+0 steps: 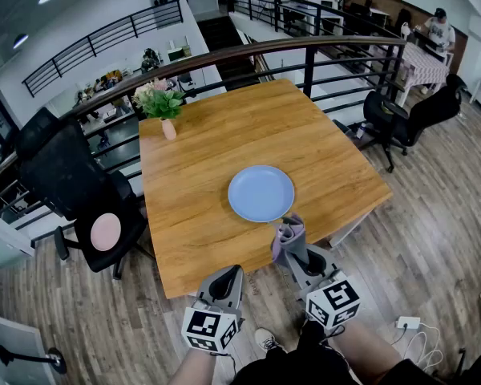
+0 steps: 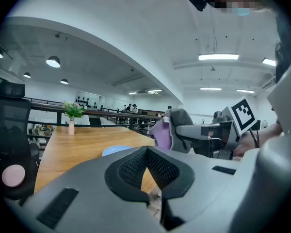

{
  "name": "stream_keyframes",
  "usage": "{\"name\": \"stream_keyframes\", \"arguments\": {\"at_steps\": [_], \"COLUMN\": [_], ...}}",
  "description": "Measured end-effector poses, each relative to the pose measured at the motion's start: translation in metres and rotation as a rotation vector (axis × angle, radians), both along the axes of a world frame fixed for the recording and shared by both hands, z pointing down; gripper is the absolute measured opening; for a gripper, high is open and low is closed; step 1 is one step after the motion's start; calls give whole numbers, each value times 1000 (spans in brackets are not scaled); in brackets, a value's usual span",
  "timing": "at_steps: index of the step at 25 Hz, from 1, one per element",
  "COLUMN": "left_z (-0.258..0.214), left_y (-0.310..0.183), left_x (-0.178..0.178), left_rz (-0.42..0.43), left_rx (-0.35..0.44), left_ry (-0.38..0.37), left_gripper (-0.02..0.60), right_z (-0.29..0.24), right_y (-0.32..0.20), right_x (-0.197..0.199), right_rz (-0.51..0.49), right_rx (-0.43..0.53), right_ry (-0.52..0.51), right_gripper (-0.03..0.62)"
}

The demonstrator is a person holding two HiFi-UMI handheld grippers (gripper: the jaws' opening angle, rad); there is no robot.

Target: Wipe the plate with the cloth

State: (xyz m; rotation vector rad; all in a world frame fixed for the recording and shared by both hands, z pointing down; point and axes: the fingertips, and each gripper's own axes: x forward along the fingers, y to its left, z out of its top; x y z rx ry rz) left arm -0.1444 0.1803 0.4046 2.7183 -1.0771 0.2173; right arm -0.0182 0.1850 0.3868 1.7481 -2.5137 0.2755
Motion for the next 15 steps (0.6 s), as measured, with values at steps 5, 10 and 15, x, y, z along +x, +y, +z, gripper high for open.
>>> {"name": "stream_keyframes", "arguments": {"at_steps": [5,10,15], "left_z": [-4,-6,-6], "left_y": [4,4,3], "left_x": [-1,0,3], "left_rz": [-6,-9,-13], "left_rx": [3,4,8], "left_ry": [2,19,15], "left_gripper": [20,20,20], "right_z": [-5,-10,-12], "right_y": [5,8,2], "right_x": [-2,-3,3], "right_rz": [-14,-31,-36], "right_rx": [3,19,27], "right_ry": [-40,-16,-12], "right_gripper": [72,72,72]}}
